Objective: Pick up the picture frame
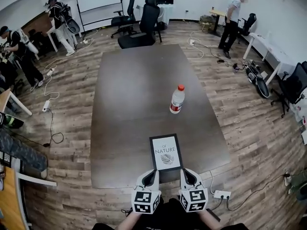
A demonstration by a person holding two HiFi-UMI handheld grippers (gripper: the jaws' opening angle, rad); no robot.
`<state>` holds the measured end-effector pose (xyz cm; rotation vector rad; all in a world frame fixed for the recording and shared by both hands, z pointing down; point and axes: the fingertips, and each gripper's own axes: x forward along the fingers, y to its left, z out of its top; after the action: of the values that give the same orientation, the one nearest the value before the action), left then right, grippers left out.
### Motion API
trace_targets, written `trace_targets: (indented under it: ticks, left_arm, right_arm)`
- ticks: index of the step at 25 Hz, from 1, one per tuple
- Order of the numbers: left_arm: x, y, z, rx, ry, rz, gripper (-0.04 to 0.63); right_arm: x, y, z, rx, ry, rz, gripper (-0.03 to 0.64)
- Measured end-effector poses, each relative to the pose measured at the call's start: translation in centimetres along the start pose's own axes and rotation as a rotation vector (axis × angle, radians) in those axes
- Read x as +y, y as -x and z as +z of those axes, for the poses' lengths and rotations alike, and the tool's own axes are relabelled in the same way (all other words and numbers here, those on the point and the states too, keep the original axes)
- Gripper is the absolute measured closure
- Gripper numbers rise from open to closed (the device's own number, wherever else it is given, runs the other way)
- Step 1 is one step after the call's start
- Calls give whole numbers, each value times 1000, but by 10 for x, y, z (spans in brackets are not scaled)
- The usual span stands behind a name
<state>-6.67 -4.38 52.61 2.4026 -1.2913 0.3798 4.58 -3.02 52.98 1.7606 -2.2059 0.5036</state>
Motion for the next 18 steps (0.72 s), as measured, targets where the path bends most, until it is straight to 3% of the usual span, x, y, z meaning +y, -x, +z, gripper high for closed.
trace_targets:
  ticks: [7,18]
  left_arm:
    - [27,-19,8,21,-23,-89,586]
    - [54,-44,29,24,-2,-75,586]
  right_arm:
    - [10,-24,1,16,-27,-83,611]
    - [-1,-51,18,16,-47,-105,611]
